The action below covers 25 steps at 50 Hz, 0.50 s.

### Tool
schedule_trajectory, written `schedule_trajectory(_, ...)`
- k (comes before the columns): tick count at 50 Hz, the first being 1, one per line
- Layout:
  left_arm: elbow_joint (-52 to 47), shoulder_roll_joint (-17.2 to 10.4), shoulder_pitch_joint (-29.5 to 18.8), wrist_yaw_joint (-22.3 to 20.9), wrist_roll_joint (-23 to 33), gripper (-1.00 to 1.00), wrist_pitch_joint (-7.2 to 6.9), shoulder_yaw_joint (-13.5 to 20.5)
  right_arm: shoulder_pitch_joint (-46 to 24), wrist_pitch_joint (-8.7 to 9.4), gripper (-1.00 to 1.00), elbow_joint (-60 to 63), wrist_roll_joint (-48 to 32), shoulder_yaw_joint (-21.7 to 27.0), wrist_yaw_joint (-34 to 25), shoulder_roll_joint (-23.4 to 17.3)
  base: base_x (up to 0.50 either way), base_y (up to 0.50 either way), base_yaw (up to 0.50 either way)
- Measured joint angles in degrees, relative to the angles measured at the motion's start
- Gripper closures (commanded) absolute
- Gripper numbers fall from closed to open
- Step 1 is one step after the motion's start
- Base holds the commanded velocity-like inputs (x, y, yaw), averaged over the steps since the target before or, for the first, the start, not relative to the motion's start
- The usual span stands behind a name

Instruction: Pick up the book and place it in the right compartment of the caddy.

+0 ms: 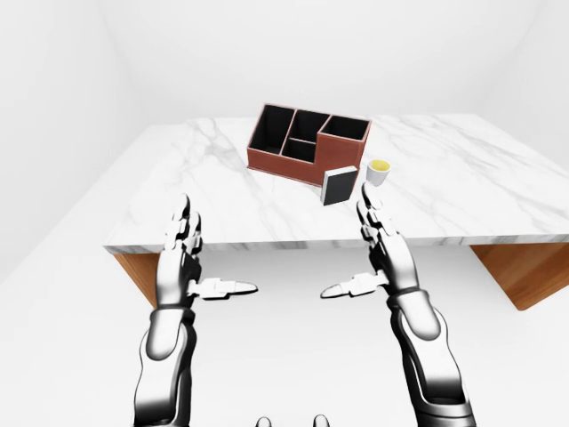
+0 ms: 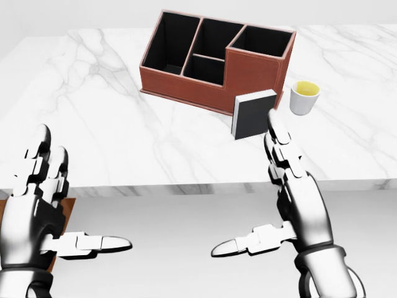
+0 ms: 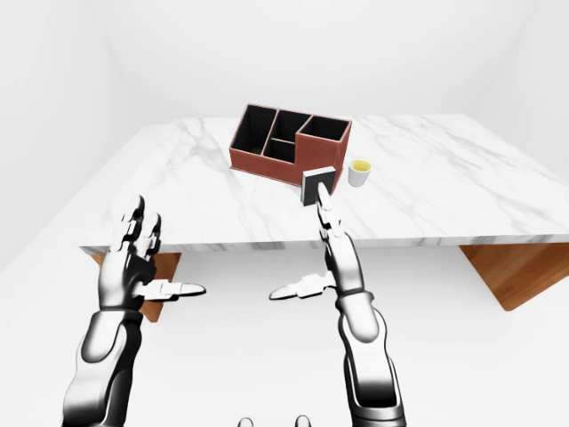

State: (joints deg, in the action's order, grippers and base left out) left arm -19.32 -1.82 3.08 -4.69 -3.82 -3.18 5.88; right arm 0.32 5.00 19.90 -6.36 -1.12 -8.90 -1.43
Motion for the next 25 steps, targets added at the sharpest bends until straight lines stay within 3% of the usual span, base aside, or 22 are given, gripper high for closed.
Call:
schedule_trajectory(6,-3.84,-0.10,-0.10,-0.13,-1.08,-1.00,-1.82,1.25,-1.26,0.00,-1.00,4.62,-0.93,-0.06,-1.65,-0.28,0.00,0.00,0.00)
schedule_trajectory(25,-7.57,-0.61,-1.15,0.02,-2.85,-1.00,-1.82,3.22,-4.54,0.00,-1.00,14.47,-4.13,-0.68,-5.58,-0.58,0.00,0.00,0.00)
